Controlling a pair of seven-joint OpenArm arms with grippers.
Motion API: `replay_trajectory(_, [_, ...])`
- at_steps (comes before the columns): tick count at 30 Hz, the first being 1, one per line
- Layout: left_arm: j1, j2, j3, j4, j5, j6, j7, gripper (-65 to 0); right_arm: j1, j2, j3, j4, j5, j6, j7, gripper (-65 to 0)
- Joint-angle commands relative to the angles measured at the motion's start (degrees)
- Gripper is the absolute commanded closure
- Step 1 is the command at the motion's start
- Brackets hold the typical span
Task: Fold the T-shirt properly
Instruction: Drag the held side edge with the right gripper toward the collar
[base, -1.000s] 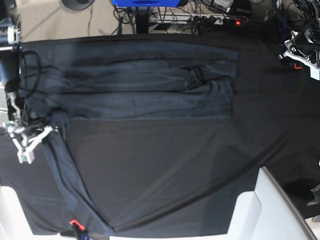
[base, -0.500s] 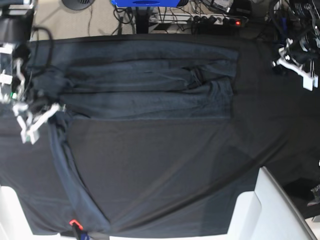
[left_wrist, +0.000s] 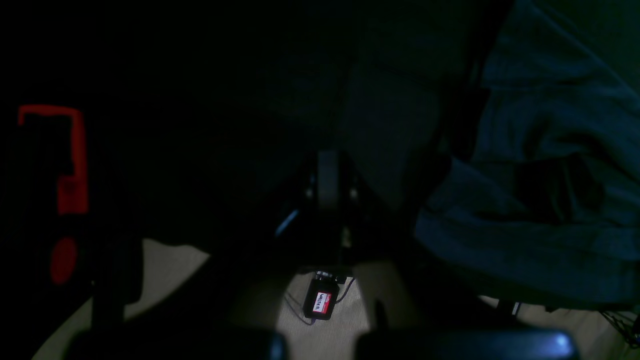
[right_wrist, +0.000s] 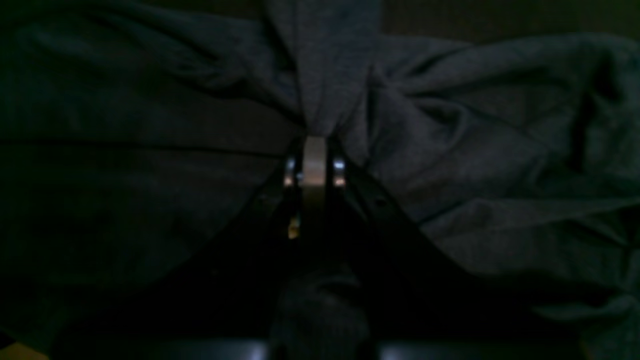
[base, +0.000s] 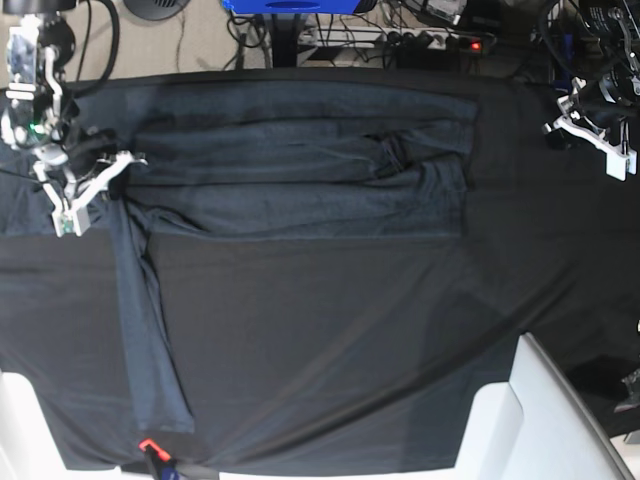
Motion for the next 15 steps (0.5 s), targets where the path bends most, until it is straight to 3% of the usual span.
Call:
replay_trajectory(1, [0.06, -1.0, -0.38, 0.8, -0.65, -0.4, -0.76, 0.0, -0.38, 0.52, 0.35, 2.05, 0.45, 0.3, 1.07, 0.0])
replay_trajectory(8, [-0.03, -0.47, -0.38, 0.8, 7.08, -0.4, -0.85, 0.0, -5.22, -1.42, 3.34, 6.09, 0.53, 0.3, 0.99, 0.0])
replay_trajectory(15, [-0.03, -0.47, -0.38, 0.8, 7.61, -0.4, -0.85, 0.0, -7.76, -2.65, 3.07, 6.53, 0.53, 0.39, 1.25, 0.0])
